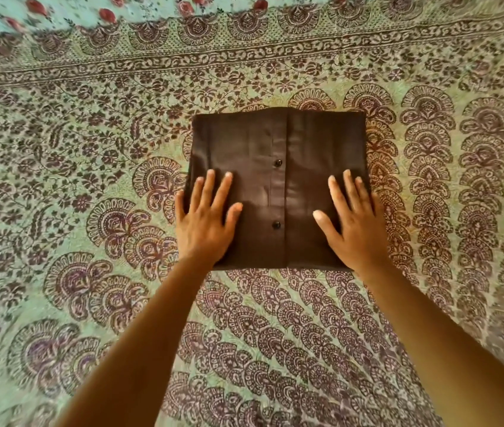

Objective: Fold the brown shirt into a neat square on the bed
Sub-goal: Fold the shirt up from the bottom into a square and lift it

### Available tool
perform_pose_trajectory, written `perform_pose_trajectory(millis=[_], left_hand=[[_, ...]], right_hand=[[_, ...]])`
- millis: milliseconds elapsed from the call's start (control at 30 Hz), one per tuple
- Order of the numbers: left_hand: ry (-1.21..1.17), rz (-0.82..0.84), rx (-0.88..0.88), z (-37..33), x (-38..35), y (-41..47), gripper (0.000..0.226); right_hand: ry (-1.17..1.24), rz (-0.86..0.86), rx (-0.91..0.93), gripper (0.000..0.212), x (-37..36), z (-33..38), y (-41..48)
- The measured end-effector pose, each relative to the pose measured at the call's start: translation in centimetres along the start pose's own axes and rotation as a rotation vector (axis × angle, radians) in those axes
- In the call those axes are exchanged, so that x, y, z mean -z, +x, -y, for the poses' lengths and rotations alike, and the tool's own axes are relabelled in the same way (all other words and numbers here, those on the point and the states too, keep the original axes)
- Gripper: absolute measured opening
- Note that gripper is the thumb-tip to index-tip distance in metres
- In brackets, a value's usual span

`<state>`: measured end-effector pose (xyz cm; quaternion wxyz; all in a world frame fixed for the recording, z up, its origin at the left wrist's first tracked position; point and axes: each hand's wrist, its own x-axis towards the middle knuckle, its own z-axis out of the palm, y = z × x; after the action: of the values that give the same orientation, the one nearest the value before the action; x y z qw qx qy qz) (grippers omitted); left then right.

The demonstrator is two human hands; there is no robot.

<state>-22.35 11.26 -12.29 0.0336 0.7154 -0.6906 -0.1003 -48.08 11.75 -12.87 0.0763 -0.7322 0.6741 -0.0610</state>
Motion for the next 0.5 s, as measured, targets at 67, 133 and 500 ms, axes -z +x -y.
perform_pose_trajectory(millis=[67,133,500], left_hand=[[-0.018,0.005,0.102,2.2,0.0,-0.2,0.055],[-0.017,0.014,0.221,3.6,0.4,-0.4,0.051],[-0.083,0.017,0.064,-3.4,-0.8,-4.3,0.061]], right_hand=[[0.011,0.001,0.000,0.067,0.1,0.0,0.0],[0.008,0.009,-0.007,0.068,0.4,0.1,-0.2],[0.028,-0.018,0.006,0.062,-0.1,1.9,-2.1]])
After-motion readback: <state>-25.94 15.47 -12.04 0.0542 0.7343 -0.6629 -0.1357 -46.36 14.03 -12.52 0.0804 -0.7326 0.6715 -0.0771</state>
